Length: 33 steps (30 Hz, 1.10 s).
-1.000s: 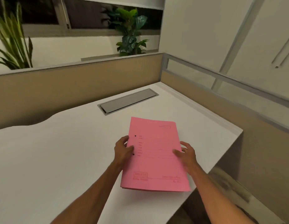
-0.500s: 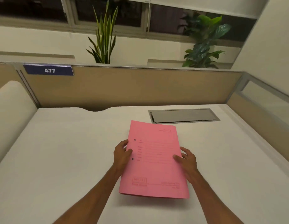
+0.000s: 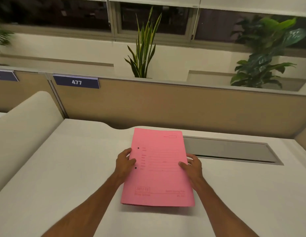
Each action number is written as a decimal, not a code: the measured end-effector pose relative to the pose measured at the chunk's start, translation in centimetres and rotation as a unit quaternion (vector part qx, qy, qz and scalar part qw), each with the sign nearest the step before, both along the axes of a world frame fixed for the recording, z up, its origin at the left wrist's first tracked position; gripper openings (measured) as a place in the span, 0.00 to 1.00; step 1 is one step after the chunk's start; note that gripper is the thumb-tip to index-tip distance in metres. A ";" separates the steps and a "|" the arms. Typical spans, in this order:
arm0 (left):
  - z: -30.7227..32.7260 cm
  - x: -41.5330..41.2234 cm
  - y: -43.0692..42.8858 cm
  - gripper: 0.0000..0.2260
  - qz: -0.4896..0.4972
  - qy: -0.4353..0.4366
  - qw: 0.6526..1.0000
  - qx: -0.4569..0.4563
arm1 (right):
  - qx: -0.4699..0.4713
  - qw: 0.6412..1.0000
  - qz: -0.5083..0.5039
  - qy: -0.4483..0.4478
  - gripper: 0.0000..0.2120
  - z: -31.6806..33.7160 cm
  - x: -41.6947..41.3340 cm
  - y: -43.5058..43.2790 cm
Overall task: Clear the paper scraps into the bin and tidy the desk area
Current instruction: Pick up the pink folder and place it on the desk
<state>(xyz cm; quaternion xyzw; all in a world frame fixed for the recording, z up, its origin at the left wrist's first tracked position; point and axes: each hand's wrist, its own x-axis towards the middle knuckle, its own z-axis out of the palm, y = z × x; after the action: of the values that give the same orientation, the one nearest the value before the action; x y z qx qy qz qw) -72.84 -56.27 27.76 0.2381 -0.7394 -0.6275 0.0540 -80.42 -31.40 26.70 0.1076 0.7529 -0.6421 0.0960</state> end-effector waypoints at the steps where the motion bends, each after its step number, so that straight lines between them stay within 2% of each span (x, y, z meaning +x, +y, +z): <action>1: -0.1 -0.9 -0.3 0.22 0.002 -0.007 1.000 -0.009 | 0.008 1.000 0.002 0.003 0.23 -0.2 -0.8 -0.5; 10: -0.7 -6.0 -2.3 0.25 0.026 -0.043 0.995 -0.081 | 0.049 0.999 -0.003 0.004 0.25 -2.2 -5.6 -3.3; 16: -2.4 -7.4 -2.8 0.25 0.030 -0.080 0.990 -0.114 | 0.088 0.996 0.002 0.023 0.23 -2.9 -6.6 -4.3; 25: -3.5 -8.3 -1.9 0.22 0.024 -0.074 0.982 -0.170 | 0.156 0.985 -0.019 0.074 0.17 -3.6 -6.7 -4.8; 33: -3.6 -8.0 -1.3 0.16 0.031 -0.040 0.978 -0.201 | 0.220 0.971 -0.001 0.093 0.17 -4.1 -6.2 -5.0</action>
<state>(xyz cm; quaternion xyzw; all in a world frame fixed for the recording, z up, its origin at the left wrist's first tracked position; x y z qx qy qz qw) -80.82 -57.56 24.14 0.2702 -0.8440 -0.4543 0.0908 -86.66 -36.45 22.60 0.0667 0.8814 -0.4677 -0.0007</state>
